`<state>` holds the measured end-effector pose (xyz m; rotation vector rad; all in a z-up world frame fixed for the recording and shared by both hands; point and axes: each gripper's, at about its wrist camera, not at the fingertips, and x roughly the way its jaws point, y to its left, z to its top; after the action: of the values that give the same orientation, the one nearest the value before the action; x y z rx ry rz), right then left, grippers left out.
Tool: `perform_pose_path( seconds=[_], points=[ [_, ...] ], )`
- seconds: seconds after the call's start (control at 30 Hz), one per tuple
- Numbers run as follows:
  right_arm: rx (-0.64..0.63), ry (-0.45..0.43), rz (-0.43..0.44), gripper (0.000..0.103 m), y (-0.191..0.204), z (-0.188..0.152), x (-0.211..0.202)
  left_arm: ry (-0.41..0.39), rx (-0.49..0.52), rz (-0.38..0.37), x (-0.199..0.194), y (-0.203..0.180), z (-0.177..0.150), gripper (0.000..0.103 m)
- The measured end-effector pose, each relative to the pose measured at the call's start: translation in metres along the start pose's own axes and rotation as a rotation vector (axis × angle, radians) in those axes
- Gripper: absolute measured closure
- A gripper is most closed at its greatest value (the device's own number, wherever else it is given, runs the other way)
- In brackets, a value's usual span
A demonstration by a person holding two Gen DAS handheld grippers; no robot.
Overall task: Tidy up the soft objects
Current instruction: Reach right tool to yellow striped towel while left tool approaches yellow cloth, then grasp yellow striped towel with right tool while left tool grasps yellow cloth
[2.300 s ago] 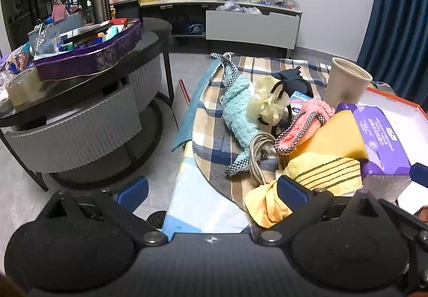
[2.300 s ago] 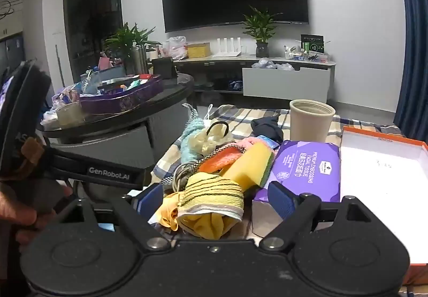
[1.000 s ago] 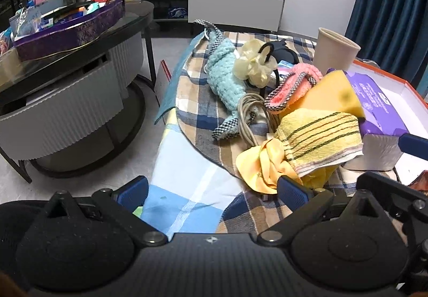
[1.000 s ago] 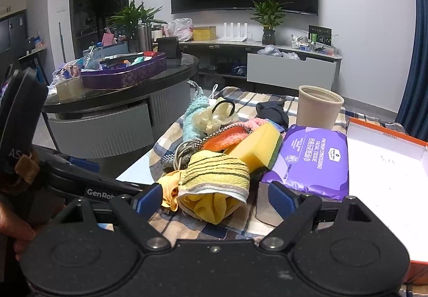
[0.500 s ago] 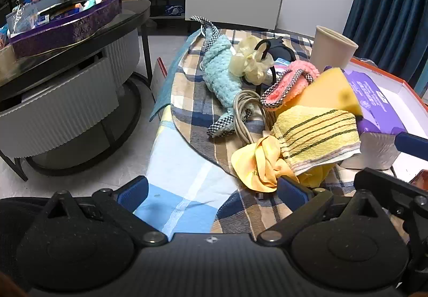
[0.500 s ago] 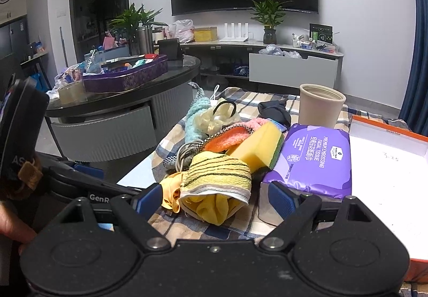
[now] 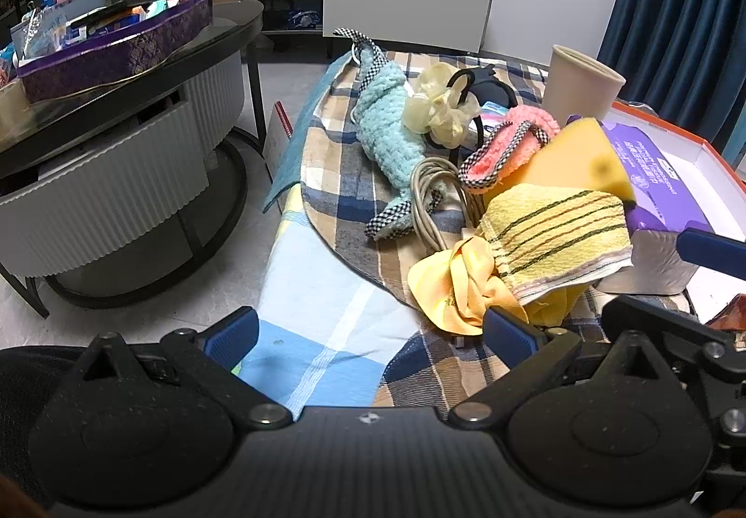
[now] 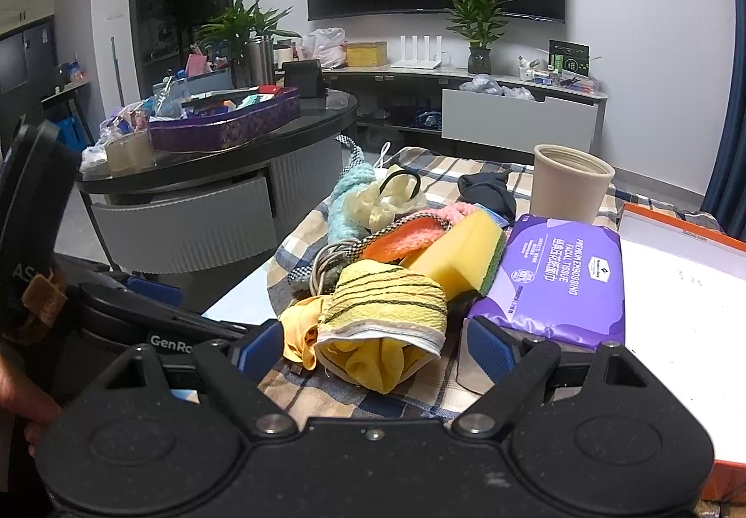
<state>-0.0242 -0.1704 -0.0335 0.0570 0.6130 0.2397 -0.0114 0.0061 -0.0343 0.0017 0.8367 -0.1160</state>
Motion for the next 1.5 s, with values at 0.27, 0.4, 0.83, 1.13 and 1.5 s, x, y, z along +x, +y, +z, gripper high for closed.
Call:
perform_pose_path(
  seconds=[0.27, 0.4, 0.83, 1.13, 1.5],
  points=[
    [-0.021, 0.011, 0.002, 0.002, 0.000, 0.002, 0.014, 0.002, 0.017, 0.013, 0.004, 0.002, -0.003, 0.000],
    [-0.012, 0.017, 0.023, 0.003, -0.002, 0.004, 0.021, 0.004, 0.018, 0.003, 0.005, 0.004, -0.004, 0.000],
    [-0.019, 0.068, 0.026, 0.035, -0.004, 0.011, 0.054, 0.015, -0.008, 0.030, 0.010, 0.015, -0.007, 0.000],
    [0.005, 0.048, 0.072, 0.083, -0.009, 0.015, 0.044, -0.015, 0.007, -0.022, 0.008, 0.004, -0.005, 0.000],
    [-0.032, -0.103, 0.005, 0.083, -0.017, 0.032, -0.009, -0.017, 0.035, -0.075, 0.021, -0.027, 0.005, 0.000]
  ],
)
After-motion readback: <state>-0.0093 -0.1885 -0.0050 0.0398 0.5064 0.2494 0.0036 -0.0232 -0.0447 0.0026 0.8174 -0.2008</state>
